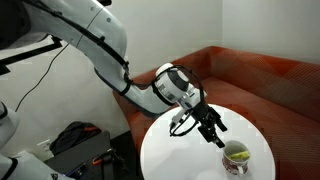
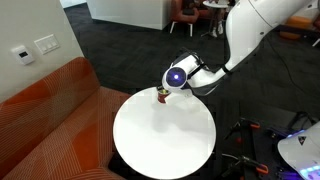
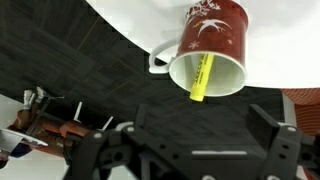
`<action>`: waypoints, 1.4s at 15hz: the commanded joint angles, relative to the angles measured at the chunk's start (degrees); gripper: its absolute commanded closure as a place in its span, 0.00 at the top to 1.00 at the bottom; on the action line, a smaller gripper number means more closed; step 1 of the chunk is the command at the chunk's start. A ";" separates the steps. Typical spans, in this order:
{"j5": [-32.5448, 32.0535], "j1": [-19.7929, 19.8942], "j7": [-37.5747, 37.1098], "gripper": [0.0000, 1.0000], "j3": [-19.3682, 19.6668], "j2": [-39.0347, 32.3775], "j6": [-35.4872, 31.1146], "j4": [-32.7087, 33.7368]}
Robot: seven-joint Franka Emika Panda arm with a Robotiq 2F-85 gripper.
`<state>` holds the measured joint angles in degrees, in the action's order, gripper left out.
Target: Remove the highlighter from the mug cup and place it on the table
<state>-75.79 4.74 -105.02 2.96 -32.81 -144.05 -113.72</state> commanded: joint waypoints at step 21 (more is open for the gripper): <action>27.01 0.19 15.84 0.66 6.45 -11.09 -10.71 11.70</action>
<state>-52.27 6.36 -92.28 7.34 -42.47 -152.95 -103.67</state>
